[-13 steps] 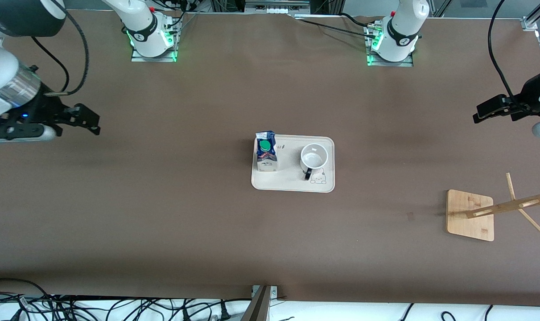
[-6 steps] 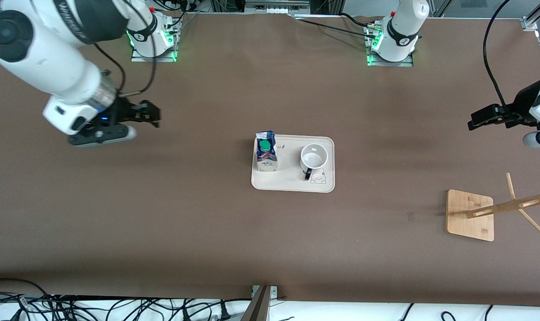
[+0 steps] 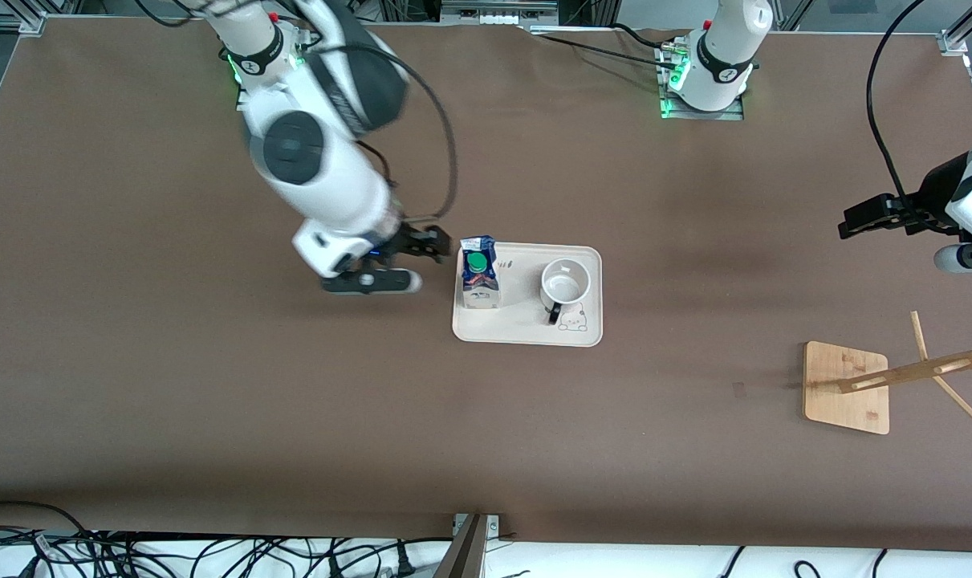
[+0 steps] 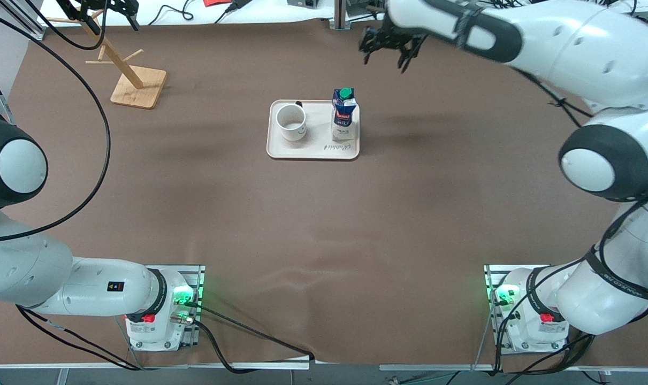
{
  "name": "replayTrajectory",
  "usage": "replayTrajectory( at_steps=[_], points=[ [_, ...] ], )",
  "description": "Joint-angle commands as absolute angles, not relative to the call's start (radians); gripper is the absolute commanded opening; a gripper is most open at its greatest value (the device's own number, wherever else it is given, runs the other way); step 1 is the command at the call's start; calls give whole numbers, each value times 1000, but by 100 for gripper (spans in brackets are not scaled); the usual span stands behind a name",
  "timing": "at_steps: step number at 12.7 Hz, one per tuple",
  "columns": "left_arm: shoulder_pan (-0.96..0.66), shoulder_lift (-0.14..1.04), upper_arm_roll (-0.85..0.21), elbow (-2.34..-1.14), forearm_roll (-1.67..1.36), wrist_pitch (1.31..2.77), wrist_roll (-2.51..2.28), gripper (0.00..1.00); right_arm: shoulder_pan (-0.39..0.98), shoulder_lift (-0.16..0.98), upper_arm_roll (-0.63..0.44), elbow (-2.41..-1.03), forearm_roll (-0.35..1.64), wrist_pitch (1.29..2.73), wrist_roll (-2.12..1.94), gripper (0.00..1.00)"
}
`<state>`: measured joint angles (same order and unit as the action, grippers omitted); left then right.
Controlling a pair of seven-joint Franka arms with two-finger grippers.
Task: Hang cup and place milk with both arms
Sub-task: 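Grasp the milk carton with the right gripper and lift it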
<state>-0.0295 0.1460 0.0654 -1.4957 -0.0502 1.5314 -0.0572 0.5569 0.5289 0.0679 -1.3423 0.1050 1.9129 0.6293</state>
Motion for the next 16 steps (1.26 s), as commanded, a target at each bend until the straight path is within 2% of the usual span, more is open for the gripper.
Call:
replayTrajectory(
  at_steps=[1, 3, 11, 12, 13, 14, 15, 16],
  points=[
    [-34, 184, 67, -1465, -61, 1523, -49, 100, 629, 615, 57, -1282, 45, 1953, 753, 100],
    [-64, 239, 67, -1465, -51, 1519, -49, 100, 650, 646, 57, -1282, 26, 1994, 813, 100],
    [-54, 242, 69, -1476, -64, 1519, -57, 100, 701, 692, 57, -1289, -14, 2031, 931, 100],
    [-49, 244, 71, -1473, -60, 1519, -42, 100, 703, 692, 57, -1290, -26, 2031, 931, 92],
    [-48, 244, 75, -1471, -57, 1522, -37, 100, 701, 692, 57, -1295, -28, 2029, 931, 74],
    [-51, 245, 77, -1468, -48, 1525, -34, 100, 701, 692, 57, -1298, -26, 2026, 930, 52],
    [-54, 248, 74, -1467, -31, 1528, -34, 100, 701, 690, 57, -1299, -26, 2026, 922, 34],
    [-64, 249, 69, -1468, 15, 1546, -34, 100, 700, 686, 57, -1298, -25, 2020, 911, 22]
  ],
)
